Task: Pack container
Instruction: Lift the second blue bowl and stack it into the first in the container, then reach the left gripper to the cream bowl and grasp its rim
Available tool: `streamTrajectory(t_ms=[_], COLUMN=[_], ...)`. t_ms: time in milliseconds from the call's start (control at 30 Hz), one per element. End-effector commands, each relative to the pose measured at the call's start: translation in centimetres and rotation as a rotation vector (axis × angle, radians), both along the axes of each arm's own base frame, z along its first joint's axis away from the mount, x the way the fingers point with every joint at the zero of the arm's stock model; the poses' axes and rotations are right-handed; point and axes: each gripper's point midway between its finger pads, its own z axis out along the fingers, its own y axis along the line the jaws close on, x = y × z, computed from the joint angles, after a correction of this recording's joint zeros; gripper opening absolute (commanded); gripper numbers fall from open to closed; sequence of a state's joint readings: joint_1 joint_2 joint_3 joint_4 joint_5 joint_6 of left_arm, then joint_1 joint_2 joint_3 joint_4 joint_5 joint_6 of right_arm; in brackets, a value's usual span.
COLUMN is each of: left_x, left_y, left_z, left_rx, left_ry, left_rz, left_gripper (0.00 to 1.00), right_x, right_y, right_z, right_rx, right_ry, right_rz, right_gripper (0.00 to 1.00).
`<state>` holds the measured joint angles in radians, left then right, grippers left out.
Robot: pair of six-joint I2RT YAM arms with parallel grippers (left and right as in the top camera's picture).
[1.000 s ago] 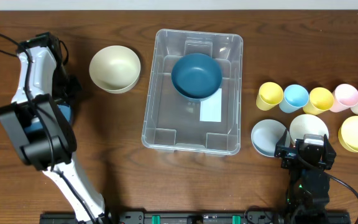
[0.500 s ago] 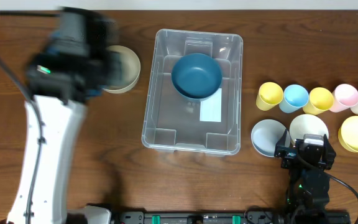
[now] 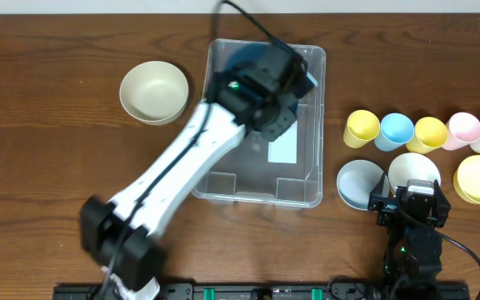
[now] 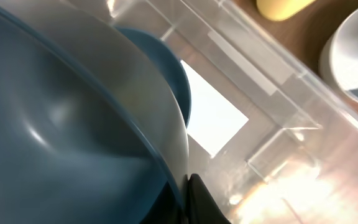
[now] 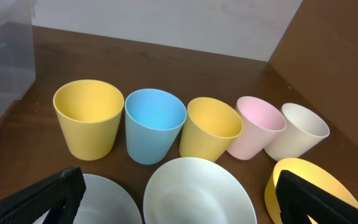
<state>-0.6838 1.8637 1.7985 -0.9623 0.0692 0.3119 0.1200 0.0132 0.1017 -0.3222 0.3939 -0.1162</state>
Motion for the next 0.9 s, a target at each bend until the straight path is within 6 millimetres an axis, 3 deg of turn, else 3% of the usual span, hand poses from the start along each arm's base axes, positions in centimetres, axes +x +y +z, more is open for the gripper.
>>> streamTrajectory(t_ms=[0,133,233,333,467,600,700,767,800,867], left_x=[0.8,1.7,2.4,3.1,3.8,4.1,4.5,5.1,5.5,6.0], left_y=[-0.2,-0.8,-0.5,0.3,2.5,6.3,10.9,14.7,17.5,22.0], left_z=[-1.8,-3.6,-3.6,-2.1,2.3,7.2,10.0,11.0,11.2,10.8], left_rx=[0.051,0.080,0.103,0.122,0.132,0.128,0.109,0.071,0.049,0.025], left_ry=[-0.007,-0.014,-0.047,-0.088,-0.165,-0.251,-0.298,-0.297,-0.284,-0.251], left_rz=[-0.066,-0.115,-0.098,-0.035,0.134,0.319,0.505,0.660,0.779,0.961], left_gripper=[0.06,0.07,0.38,0.56,0.62,0.66,0.72,0.73,0.74,0.74], right_x=[-0.1,-0.1,-0.1,-0.1,-0.1,-0.1,-0.1,-0.1,-0.1,-0.1], right_y=[-0.3,-0.3,-0.3,-0.3,-0.3,-0.3,-0.3,-0.3,-0.3,-0.3], right_z=[-0.1,-0.1,-0.1,-0.1,-0.1,-0.1,-0.1,-0.1,-0.1,-0.1], right_rx=[0.010,0.010,0.010,0.010,0.010,0.010,0.010,0.010,0.010,0.010], right_ry=[0.001,0.001,0.001,0.001,0.001,0.001,0.001,0.001,0.001,0.001], right_rz=[-0.018,-0.018,-0.018,-0.018,-0.018,-0.018,-0.018,-0.018,-0.018,-0.018], right_gripper=[0.99,0.99,0.99,0.99,0.99,0.99,0.99,0.99,0.99,0.99])
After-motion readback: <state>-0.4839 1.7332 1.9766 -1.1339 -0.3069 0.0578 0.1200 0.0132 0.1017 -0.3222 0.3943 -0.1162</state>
